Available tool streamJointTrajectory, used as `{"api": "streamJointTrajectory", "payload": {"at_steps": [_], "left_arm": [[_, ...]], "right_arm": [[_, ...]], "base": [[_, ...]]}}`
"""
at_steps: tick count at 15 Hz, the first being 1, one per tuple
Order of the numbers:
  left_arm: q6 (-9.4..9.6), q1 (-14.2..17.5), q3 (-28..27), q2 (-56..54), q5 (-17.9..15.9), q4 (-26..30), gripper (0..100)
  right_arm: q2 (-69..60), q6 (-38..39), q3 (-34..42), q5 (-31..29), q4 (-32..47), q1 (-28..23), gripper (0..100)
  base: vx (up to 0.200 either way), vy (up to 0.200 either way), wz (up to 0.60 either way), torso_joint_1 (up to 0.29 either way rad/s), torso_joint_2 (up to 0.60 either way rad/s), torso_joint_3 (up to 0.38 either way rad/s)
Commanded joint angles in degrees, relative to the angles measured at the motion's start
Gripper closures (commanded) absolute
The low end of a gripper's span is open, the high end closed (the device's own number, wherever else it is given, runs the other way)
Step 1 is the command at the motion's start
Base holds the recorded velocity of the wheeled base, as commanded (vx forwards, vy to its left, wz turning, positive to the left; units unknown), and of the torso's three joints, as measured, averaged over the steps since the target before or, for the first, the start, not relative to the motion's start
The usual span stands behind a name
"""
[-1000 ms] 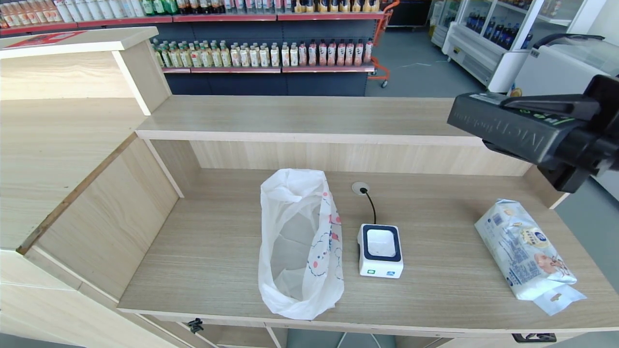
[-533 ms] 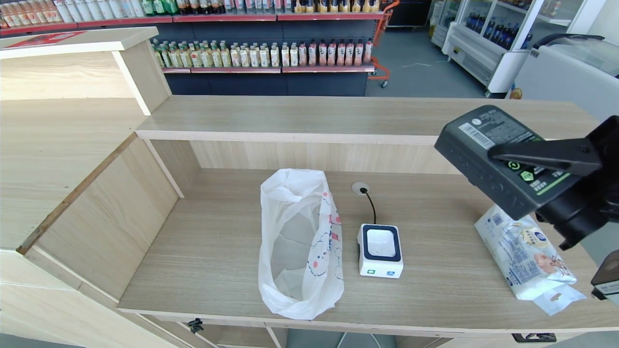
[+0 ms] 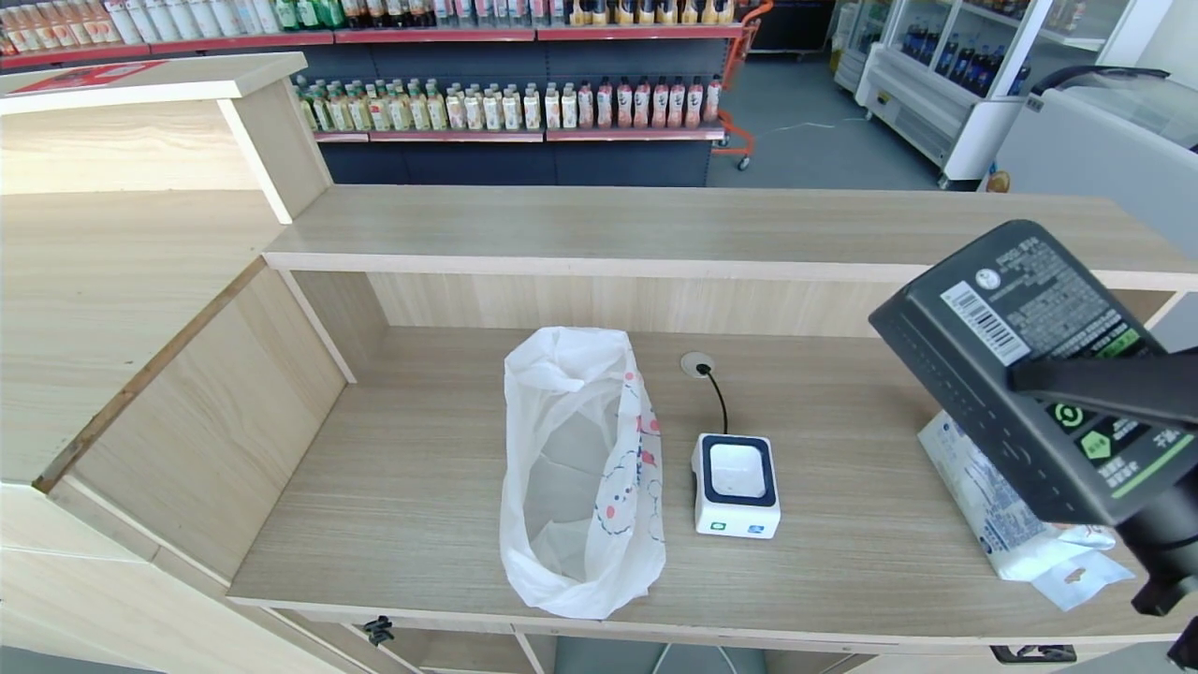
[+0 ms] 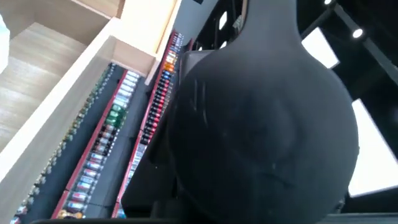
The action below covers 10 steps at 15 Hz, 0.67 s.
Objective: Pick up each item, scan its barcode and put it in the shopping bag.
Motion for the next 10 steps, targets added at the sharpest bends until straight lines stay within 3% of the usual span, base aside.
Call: {"api": "streamJointTrajectory", "payload": {"at_steps": [1,6,10], "left_arm": [[-0.02,0.02,0.01,-0.02,0.03,-0.01,0],[-0.02,0.02,0.01,-0.02,0.03,-0.01,0],[-0.02,0.02,0.01,-0.02,0.03,-0.01,0]], "right_arm": [[-0.36,-1.01,0.34,0.10,-0.05,0.88,100],[-0.10,-2.50,2.89,-3.50,-7.61,5.27,100],[0.34,-2.50,3.77,-6.66,-8.05,8.26,100]], "base": [[0.000,0.000,0.00,0.000,0.00,0.000],[0.000,0.000,0.00,0.000,0.00,0.000],[0.000,0.000,0.00,0.000,0.00,0.000]]}}
